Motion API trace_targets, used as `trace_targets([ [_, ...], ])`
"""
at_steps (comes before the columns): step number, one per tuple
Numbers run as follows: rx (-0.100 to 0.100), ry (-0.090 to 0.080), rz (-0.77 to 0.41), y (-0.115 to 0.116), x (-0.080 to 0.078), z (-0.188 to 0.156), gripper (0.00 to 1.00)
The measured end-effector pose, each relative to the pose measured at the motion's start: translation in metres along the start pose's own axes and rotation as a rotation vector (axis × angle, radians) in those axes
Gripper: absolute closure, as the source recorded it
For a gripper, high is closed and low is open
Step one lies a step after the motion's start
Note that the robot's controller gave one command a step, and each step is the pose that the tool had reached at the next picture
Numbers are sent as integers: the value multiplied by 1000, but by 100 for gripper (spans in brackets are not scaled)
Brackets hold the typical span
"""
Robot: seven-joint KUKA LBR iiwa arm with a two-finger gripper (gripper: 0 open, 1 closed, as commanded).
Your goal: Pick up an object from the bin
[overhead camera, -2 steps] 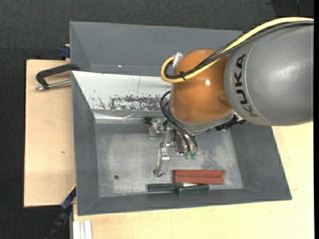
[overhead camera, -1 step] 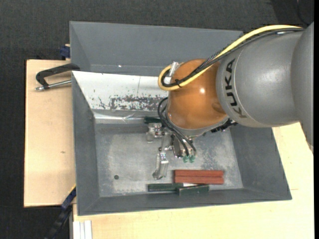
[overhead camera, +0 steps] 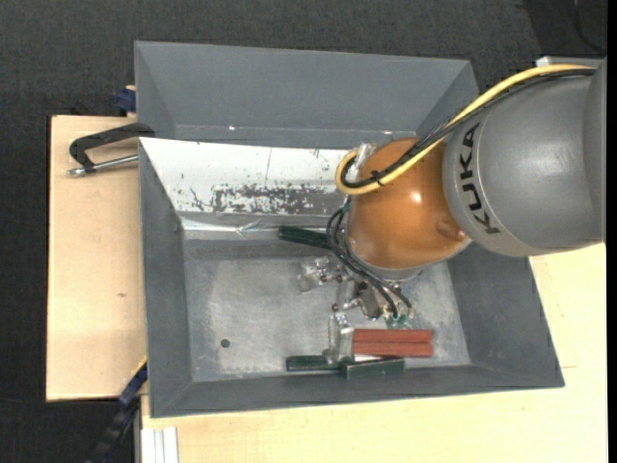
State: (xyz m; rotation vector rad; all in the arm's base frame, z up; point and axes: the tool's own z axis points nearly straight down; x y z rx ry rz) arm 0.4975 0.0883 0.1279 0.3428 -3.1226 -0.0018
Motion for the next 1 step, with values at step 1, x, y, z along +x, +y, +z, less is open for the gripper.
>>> trace_targets([
  [1, 1, -4, -16, -4, 0, 42, 0],
])
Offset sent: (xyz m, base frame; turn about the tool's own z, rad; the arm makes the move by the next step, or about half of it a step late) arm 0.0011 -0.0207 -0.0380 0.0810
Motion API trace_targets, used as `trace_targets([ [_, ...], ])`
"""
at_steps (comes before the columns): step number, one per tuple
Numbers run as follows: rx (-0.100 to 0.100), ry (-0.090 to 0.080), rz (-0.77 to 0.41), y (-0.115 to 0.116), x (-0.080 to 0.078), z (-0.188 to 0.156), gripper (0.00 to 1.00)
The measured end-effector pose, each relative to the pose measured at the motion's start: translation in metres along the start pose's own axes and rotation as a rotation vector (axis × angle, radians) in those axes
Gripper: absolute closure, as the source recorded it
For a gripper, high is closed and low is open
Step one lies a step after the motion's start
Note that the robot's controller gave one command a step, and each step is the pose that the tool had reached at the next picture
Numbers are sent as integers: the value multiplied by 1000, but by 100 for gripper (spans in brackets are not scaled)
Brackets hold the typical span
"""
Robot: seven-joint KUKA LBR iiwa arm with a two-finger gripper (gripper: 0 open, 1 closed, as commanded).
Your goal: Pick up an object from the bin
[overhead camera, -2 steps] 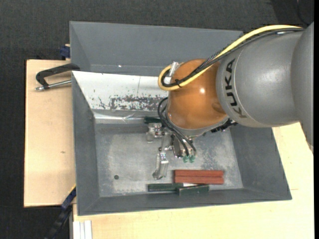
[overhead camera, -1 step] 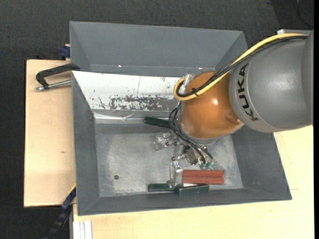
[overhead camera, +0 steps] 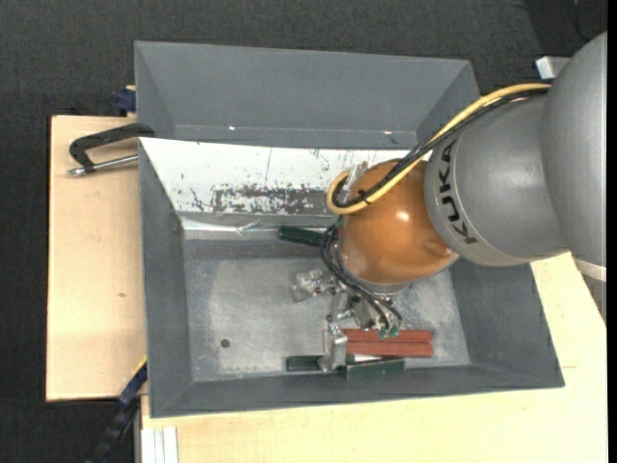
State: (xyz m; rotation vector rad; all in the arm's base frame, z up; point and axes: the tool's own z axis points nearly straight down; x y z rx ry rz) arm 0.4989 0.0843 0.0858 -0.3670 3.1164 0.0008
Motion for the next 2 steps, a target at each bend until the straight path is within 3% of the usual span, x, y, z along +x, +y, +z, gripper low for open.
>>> trace_targets([
  [1, -2, 10, 22, -3, 3, 26, 0],
  [2, -2, 2, -95, -41, 14, 10, 0],
])
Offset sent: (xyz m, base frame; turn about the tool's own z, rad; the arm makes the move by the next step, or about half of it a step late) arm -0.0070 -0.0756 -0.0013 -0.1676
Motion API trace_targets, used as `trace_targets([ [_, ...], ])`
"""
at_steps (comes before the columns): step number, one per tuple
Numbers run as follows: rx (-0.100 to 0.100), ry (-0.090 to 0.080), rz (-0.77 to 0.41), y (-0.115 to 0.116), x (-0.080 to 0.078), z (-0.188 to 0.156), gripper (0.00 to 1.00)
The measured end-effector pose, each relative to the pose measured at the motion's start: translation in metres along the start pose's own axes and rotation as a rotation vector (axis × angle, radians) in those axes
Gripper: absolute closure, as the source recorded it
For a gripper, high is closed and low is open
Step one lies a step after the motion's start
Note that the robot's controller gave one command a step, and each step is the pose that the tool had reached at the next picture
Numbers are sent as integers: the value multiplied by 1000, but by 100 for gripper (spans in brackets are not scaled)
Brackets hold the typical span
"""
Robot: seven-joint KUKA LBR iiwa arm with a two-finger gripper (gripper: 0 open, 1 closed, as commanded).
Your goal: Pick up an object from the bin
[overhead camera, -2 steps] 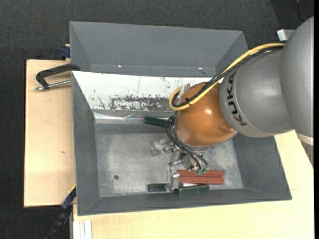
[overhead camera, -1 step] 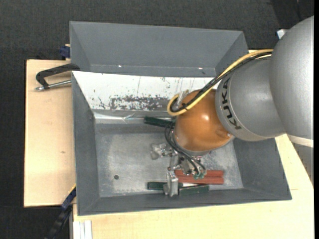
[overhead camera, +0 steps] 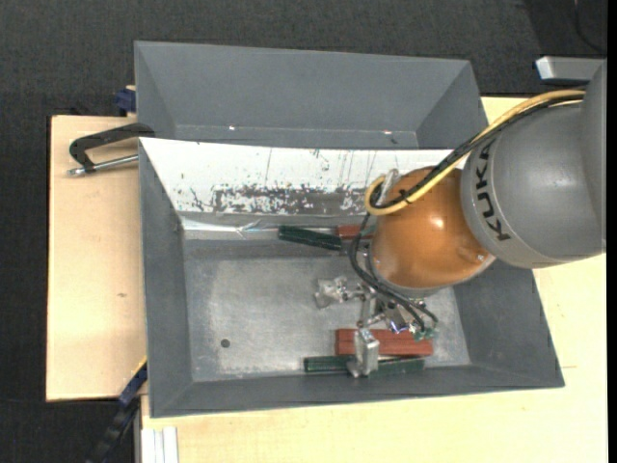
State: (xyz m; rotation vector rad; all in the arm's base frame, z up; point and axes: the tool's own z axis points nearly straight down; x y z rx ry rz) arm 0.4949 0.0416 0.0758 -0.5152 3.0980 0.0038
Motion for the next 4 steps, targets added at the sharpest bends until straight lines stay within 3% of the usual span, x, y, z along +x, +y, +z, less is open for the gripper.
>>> trace_targets([
  [1, 5, -2, -49, -10, 0, -11, 0],
  [2, -1, 1, -36, -42, 17, 2, 100],
  [4, -3, 5, -48, -47, 21, -18, 100],
])
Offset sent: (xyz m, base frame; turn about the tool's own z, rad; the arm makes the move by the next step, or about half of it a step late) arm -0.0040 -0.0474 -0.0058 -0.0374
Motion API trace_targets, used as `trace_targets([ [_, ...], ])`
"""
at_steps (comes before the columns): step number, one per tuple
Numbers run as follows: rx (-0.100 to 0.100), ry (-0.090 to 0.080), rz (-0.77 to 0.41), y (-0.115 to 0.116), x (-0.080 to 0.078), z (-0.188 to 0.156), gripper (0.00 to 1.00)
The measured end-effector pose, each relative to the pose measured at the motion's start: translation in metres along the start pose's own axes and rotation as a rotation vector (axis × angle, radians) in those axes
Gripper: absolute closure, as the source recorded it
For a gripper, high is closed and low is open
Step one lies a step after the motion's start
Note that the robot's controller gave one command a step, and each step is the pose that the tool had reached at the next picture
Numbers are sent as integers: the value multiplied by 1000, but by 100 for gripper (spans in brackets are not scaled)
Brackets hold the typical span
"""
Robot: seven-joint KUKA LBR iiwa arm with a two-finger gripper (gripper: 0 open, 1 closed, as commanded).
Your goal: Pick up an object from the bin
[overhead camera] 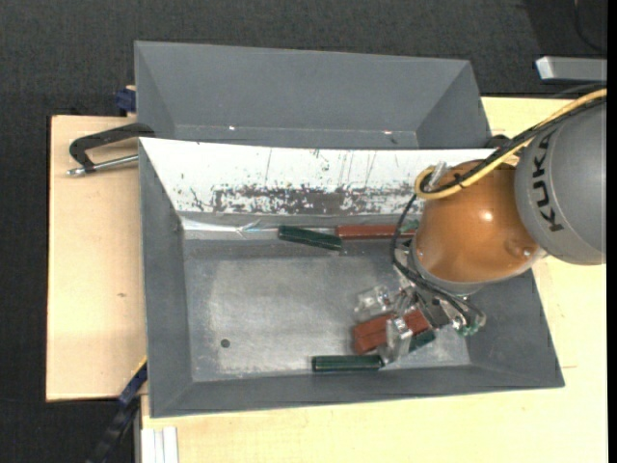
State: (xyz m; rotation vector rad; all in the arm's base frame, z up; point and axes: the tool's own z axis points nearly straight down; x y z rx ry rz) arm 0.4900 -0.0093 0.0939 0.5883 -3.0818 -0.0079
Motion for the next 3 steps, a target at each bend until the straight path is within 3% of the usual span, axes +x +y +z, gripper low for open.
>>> trace_targets([
  [1, 2, 1, 1, -4, -1, -17, 100],
  [2, 10, -12, -116, -18, -5, -30, 100],
  [3, 6, -7, -97, -25, 8, -135, 100],
])
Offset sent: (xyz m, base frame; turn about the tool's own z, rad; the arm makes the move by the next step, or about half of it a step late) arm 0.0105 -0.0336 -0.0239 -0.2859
